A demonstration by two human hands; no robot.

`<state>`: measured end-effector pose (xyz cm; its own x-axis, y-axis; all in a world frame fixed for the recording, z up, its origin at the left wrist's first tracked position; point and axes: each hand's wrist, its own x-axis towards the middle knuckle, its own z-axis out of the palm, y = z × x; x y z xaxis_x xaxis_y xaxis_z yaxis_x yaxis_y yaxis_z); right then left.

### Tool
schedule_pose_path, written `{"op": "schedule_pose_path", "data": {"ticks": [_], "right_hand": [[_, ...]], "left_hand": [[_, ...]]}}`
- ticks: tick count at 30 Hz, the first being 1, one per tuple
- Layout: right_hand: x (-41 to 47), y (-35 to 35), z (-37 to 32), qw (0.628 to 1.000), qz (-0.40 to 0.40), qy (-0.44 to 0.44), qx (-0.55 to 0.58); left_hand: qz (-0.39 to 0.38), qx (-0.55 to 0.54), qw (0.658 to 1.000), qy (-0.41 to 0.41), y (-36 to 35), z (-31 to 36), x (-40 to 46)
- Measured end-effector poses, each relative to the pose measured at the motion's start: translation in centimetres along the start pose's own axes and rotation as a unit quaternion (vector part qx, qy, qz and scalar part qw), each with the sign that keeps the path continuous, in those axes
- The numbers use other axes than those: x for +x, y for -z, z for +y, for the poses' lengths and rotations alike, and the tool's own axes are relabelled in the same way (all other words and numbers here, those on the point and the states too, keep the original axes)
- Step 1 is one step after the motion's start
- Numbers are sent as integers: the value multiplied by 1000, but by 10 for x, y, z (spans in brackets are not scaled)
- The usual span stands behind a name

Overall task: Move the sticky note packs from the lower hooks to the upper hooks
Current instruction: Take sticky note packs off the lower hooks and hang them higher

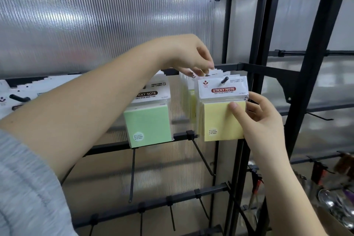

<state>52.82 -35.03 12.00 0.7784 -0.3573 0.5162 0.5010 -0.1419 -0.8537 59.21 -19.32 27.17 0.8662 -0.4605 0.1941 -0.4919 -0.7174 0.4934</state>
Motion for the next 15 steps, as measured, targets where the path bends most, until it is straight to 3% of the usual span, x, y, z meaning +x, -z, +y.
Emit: {"op": "schedule_pose_path", "data": {"ticks": [3,5,8,15], "right_hand": [[-2,-2,1,1000,17,-9,-1],[-4,-3,2,1000,26,-15,-8],[-6,-4,4,999,32,-16,-10],[-12,-7,4,999,39,-15,-18]], "left_hand": [[42,112,993,11,0,-4,9],[12,179,983,37,-2,-5,13],[-23,175,983,57,-5,-6,19],[5,198,980,21,-8,-12,29]]}}
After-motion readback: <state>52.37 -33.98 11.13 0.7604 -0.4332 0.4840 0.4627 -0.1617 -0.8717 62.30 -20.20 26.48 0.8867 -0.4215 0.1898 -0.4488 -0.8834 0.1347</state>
